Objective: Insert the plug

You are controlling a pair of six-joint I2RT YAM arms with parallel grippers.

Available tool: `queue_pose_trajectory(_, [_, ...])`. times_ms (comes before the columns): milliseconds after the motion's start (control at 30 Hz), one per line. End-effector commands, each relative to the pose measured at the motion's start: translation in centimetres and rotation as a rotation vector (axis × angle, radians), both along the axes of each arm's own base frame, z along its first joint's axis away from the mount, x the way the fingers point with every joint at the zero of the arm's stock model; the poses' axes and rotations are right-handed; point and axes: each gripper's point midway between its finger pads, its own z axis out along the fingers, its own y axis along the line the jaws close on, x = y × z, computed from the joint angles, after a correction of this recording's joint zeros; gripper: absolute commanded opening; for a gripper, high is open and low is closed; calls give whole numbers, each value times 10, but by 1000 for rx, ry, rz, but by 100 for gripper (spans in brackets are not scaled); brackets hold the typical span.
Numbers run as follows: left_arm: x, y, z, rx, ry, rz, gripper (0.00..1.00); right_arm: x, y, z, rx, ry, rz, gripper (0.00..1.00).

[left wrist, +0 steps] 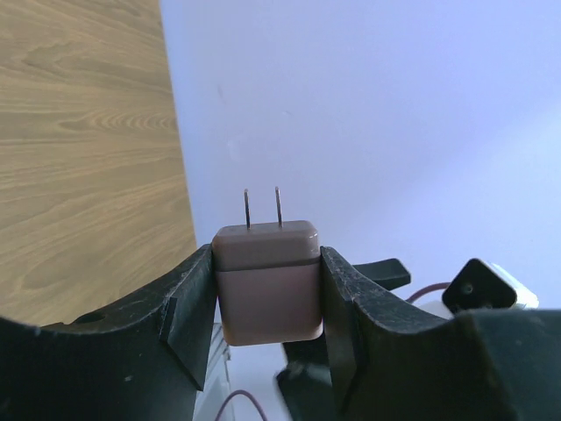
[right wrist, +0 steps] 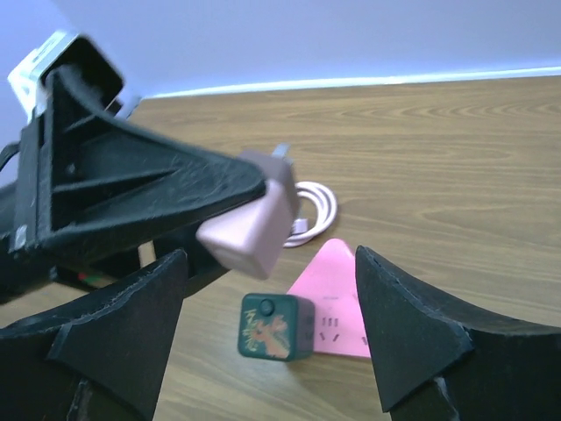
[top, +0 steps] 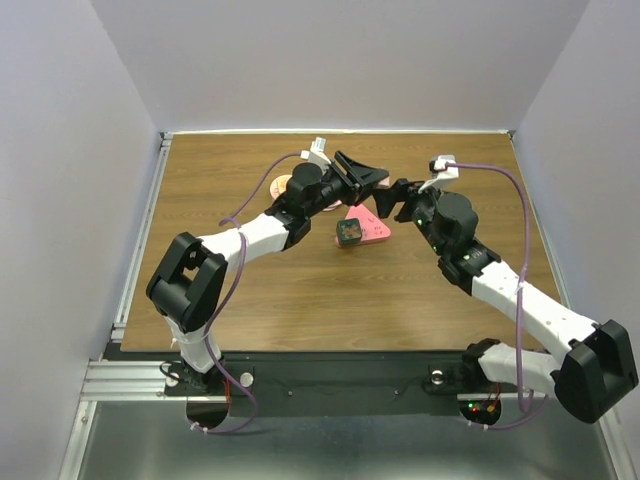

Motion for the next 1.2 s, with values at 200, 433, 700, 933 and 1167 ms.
queue_pose_trajectory(200, [-10, 0, 49, -114, -82, -6, 0, 3, 4, 26, 16, -82, -29, 80])
queue_pose_trajectory(433, [-16, -1, 53, -128, -82, -14, 0, 12, 2, 20, 5, -91, -67, 69])
queue_pose_trajectory(700, [-24, -5, 47, -139, -60, -44, 0, 14, 2, 36, -9, -200, -112, 55])
queue_pose_trajectory(933, [-30, -8, 42, -141, -66, -80, 0, 21, 2, 39, -65, -221, -138, 12])
queue_pose_trajectory(1167, [-27, -14, 26, -116, -60, -114, 55, 24, -19, 30, -112, -173, -243, 1])
